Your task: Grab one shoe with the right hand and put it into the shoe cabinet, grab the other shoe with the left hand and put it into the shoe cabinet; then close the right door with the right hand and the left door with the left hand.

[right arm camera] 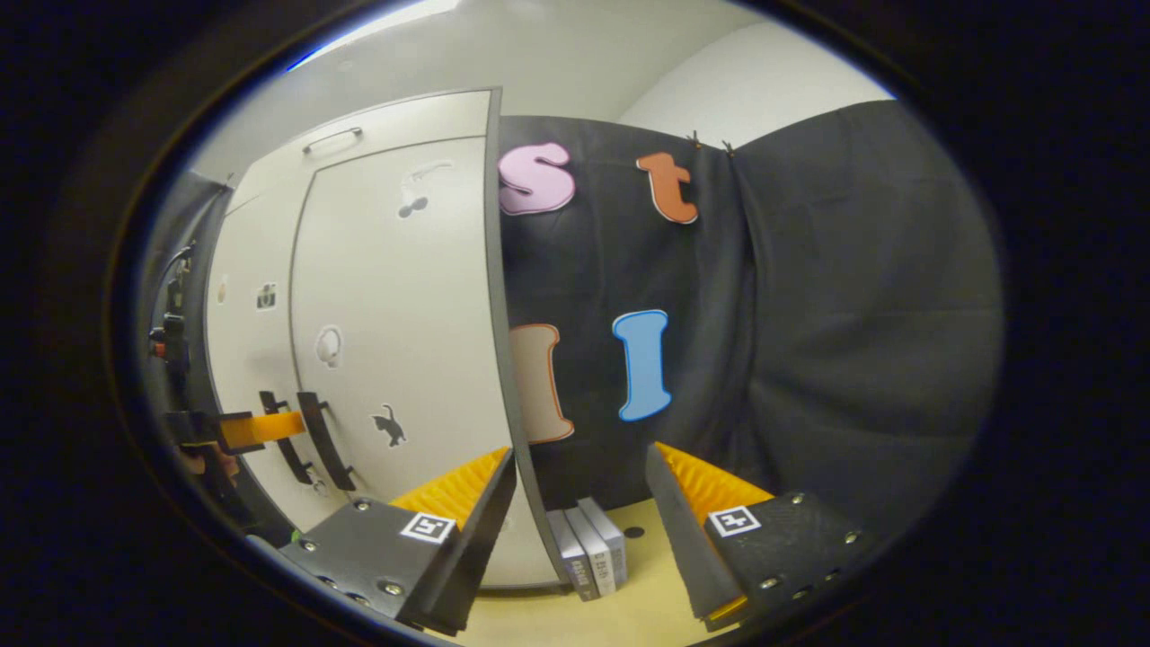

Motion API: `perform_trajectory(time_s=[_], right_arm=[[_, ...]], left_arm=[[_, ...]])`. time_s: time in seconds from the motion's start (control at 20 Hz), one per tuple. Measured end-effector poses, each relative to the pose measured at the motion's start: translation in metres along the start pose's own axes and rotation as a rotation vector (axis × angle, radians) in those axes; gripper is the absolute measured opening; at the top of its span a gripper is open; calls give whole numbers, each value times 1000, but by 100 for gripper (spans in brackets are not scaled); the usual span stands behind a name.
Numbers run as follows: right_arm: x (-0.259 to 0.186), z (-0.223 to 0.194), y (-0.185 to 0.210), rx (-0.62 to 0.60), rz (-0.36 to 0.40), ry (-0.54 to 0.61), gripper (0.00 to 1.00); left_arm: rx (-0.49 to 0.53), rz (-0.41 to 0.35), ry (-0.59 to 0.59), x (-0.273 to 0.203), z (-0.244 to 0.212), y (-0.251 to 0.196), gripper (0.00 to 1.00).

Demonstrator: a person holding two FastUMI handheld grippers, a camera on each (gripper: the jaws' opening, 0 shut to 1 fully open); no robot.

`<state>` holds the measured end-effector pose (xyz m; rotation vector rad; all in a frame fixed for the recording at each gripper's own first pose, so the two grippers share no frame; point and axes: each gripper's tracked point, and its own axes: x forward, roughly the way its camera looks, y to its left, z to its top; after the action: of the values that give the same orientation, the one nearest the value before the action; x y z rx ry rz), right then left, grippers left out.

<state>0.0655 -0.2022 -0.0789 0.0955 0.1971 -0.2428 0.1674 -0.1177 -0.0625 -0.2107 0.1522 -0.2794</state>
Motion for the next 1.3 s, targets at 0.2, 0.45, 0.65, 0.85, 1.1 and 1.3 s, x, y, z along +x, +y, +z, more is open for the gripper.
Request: perform_trajectory(time_s=[0.2, 0.45, 0.65, 0.85, 1.1, 1.3], right_arm=[[-18, 17, 36, -10, 87, -17, 82], [-64, 58, 94, -38, 203, -66, 87], [-104, 81, 145, -33, 322, -92, 87], [-128, 89, 176, -20, 396, -111, 87], [-138, 83, 182, -20, 391, -108, 82], [-145, 85, 165, -24, 340, -127, 87]], left_arm=[[36, 20, 1, -36, 13, -1, 94], [108, 81, -30, -110, 43, 0, 93], [142, 143, -77, -163, 68, 5, 93], [122, 147, -110, -199, 81, 8, 93], [159, 156, -133, -219, 88, 12, 93], [201, 117, -134, -215, 87, -2, 93]])
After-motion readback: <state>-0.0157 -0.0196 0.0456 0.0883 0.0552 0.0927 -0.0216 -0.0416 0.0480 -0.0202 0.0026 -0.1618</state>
